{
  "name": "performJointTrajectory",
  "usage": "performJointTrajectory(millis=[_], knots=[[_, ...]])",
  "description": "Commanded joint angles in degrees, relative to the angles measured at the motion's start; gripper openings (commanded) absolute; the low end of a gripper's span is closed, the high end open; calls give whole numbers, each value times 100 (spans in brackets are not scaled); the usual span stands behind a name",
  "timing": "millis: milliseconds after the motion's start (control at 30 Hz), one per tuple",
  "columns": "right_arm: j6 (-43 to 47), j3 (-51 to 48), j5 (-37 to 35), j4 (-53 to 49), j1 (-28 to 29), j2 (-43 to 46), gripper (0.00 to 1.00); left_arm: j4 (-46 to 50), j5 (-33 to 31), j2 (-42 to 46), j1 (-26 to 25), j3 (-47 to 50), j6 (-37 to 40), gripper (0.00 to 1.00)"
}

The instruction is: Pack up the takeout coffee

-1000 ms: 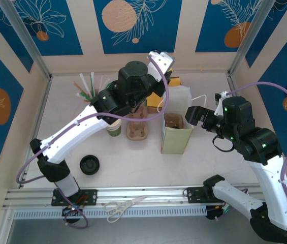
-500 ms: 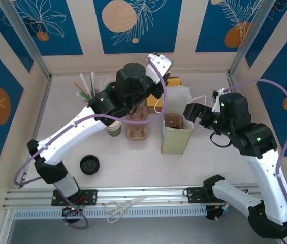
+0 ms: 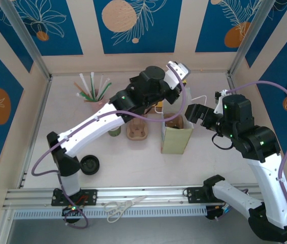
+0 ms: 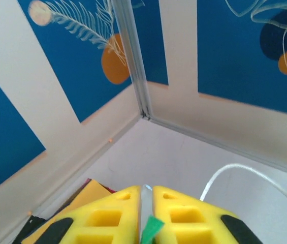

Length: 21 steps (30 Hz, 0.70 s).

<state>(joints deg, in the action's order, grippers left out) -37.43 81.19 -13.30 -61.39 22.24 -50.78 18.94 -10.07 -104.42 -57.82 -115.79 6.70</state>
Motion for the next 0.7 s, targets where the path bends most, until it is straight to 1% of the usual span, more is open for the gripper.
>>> performJointTrajectory(millis=[0,33,67,100,300,333,400,467,667], knots=[[-76,3,74,-119,-44,42,99,80,167,-237,-26,-206,-95,26],[-72,5,70,-121,-40,26,99,139,172,-283,-26,-246,-121,41],[-67,14,64,-119,-44,20,99,170,155,-302,-23,-260,-146,59],[-63,16,73,-114,-44,10,99,180,120,-302,-34,-266,-160,64],[-21,39,165,-25,-50,-119,99,260,123,-186,107,-290,-389,67],[-7,62,186,-6,-51,-152,99,304,111,-160,148,-302,-443,70],[47,128,221,32,-52,-252,99,396,74,-116,232,-337,-529,73],[115,257,240,48,-56,-369,99,524,-21,-79,364,-388,-696,82],[372,730,310,39,-82,-783,99,1110,66,-122,1043,-576,-1345,84]])
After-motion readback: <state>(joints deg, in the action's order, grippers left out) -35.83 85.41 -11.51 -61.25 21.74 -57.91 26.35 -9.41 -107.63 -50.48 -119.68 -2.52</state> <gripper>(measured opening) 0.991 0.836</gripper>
